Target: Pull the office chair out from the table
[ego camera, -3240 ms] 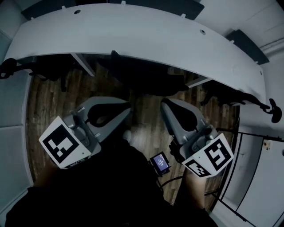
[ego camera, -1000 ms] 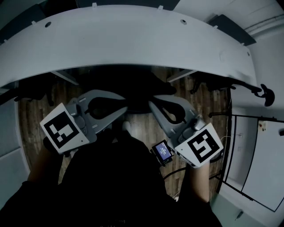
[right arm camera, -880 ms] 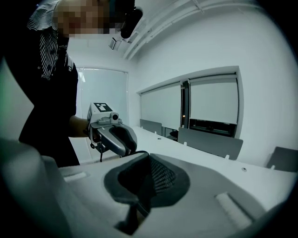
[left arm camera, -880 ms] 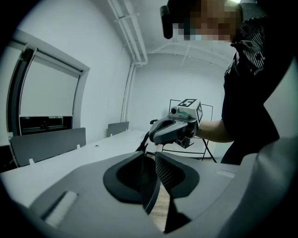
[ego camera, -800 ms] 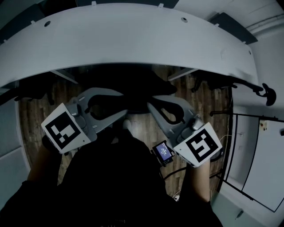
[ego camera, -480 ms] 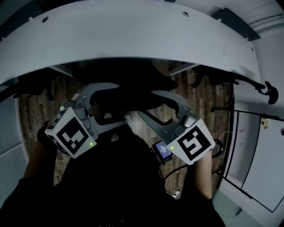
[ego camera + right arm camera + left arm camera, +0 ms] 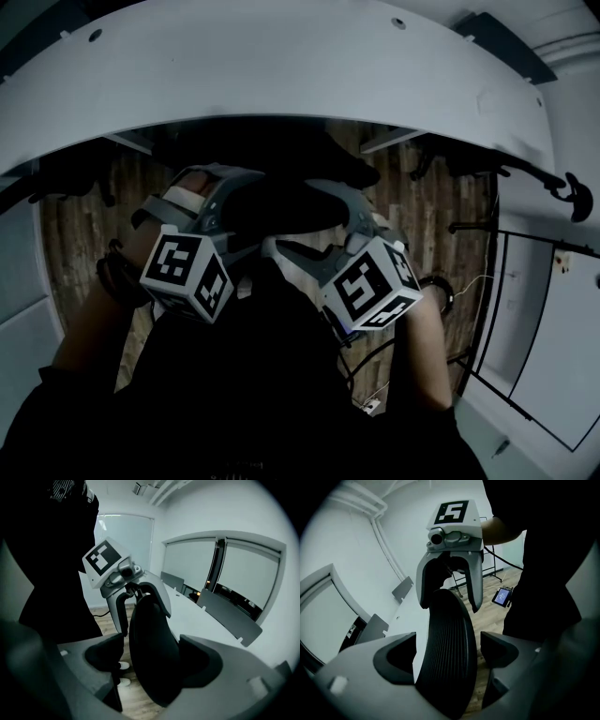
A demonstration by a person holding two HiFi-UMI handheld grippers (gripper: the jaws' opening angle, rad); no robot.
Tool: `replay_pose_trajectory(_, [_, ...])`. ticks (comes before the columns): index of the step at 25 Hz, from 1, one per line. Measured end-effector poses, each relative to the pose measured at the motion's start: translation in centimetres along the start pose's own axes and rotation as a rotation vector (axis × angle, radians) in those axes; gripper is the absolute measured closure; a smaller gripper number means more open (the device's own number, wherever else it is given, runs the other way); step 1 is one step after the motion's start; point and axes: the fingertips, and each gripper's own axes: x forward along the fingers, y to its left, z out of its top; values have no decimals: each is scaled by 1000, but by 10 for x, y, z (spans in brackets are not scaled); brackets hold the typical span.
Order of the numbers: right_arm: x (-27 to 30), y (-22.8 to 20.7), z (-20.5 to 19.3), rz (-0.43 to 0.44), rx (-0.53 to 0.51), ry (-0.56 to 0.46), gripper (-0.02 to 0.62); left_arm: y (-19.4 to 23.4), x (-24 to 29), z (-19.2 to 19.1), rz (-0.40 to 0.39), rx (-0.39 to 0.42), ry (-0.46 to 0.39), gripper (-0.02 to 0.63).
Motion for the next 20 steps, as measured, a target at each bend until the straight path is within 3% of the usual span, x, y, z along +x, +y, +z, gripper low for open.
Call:
replay_pose_trajectory(6, [23, 1, -16, 19, -73, 97, 209, -3, 21, -18, -40, 68, 105, 160])
replay_pose_trajectory(11, [30, -2, -22, 6, -119, 159, 193, 5, 30, -21, -1, 104, 142, 153])
replay_pose_trajectory(15, [40, -1, -36, 29, -199, 261, 186, -5, 35, -28, -76, 110, 201, 151])
replay_pose_trajectory(20, [59, -5, -63, 11, -332, 398, 187, -19, 43, -41, -125, 208, 307, 176])
